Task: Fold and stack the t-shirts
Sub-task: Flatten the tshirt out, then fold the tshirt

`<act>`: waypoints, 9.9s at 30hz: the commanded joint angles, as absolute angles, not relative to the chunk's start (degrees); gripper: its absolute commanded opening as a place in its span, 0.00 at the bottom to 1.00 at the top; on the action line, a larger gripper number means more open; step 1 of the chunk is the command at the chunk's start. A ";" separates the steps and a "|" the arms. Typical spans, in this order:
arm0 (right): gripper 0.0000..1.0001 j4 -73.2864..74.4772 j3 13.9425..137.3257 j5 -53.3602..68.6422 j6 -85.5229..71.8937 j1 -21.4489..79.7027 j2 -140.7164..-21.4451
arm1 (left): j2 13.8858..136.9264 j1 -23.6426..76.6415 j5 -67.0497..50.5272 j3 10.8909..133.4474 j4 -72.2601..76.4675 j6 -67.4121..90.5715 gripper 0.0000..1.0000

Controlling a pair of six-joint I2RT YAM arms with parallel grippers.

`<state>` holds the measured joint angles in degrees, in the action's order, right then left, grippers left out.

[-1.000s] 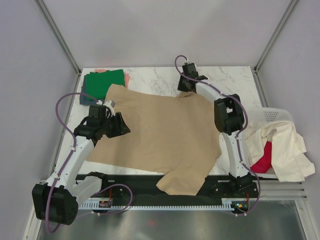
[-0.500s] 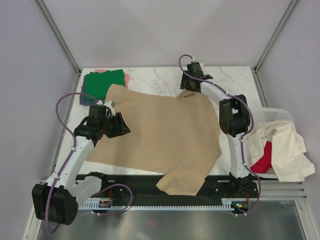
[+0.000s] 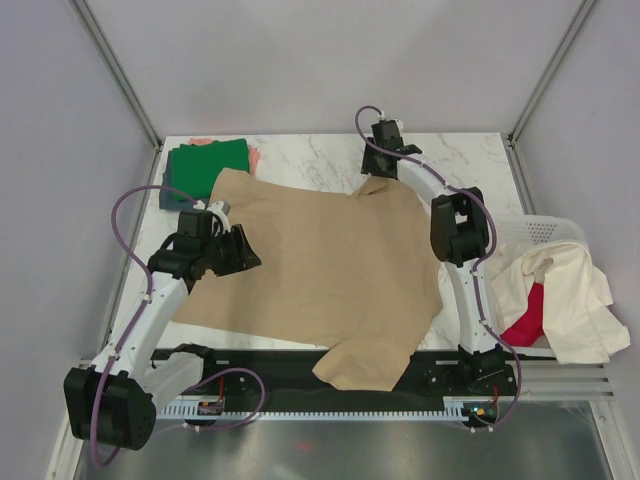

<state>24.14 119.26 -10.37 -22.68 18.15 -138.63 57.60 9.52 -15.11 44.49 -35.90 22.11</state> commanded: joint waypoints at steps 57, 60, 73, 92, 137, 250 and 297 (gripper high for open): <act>0.72 20.83 77.02 -10.28 -24.78 19.78 -104.86 | 64.06 10.63 -9.06 48.16 -34.55 27.94 0.55; 0.71 20.57 73.66 -9.93 -25.31 19.78 -104.06 | 69.58 10.63 -6.17 50.27 -32.88 30.93 0.55; 0.71 25.57 87.52 -10.37 -24.08 13.46 -125.65 | 102.80 10.63 1.41 64.59 -28.48 36.12 0.55; 0.72 31.92 127.02 -0.09 -22.42 7.65 -144.43 | 113.75 12.04 -9.05 89.22 -31.02 35.86 0.54; 0.98 39.90 30.94 -6.76 -50.60 28.82 -48.16 | 69.26 -5.27 9.68 29.80 -14.15 47.99 0.42; 0.00 38.32 91.40 -25.75 -21.45 15.47 -105.55 | 102.48 -7.91 -5.01 75.67 -42.45 26.10 0.02; 0.45 18.81 45.53 -12.56 -30.59 -3.08 -89.12 | 73.65 -9.23 -2.37 30.85 -11.87 49.66 0.70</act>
<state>18.83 47.44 -5.61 -30.09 -0.36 -86.98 72.66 -8.93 -4.45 32.08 -16.62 46.54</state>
